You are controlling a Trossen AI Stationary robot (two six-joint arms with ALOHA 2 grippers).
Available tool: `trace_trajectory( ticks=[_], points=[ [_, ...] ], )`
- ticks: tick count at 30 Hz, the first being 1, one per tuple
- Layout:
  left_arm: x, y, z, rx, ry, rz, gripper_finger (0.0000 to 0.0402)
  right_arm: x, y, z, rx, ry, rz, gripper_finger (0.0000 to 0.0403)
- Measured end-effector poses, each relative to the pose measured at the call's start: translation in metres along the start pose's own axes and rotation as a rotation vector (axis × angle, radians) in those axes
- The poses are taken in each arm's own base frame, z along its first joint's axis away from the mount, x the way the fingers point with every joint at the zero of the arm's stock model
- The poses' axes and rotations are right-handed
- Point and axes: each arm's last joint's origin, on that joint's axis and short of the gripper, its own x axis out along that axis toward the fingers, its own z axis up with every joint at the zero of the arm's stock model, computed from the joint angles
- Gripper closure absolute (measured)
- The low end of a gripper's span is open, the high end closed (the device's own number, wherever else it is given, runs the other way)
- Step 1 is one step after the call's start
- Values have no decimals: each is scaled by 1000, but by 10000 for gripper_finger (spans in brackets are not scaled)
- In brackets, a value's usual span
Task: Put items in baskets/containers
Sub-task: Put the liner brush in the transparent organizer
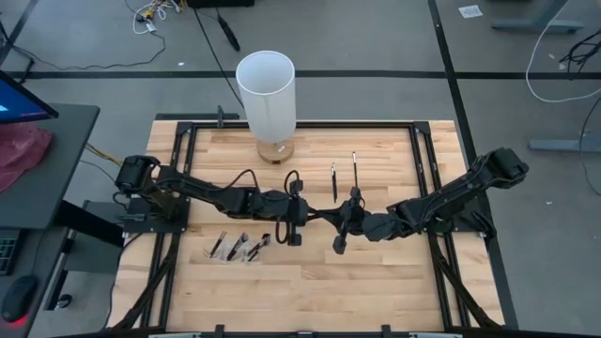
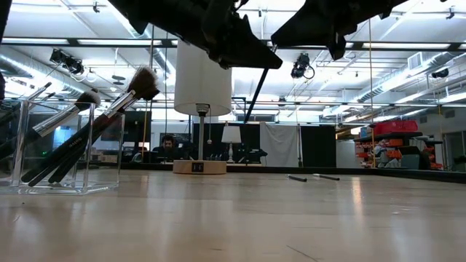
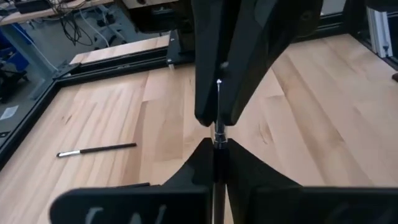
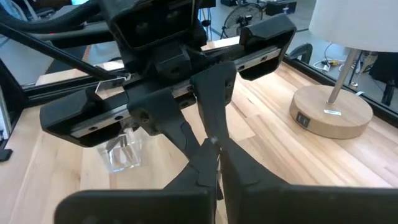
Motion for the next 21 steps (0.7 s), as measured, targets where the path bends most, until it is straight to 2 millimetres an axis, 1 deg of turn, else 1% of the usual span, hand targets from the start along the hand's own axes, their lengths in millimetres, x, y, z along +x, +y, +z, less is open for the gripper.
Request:
trace_trajectory(
  ticks=[3,6,9,12,16,19,21],
  points=[
    [-1,-6,1,9,-1,2,383,0,0,0,-11,1,8,397],
    [-3,-12,1,14,8,21,383,-1,2,0,-24,5,28,384],
    [-9,-17,4,22,17,27,383,-4,4,2,-9,-6,42,359],
    [-20,-18,7,8,46,32,383,-14,5,9,9,-37,50,327],
    [-48,-18,21,-28,65,70,383,-30,10,16,-20,-88,47,287],
    [-78,-20,31,-76,82,101,383,-43,15,18,-41,-126,9,265],
    [-101,-24,37,-118,80,118,383,-48,19,16,-51,-137,-14,255]
  ],
)
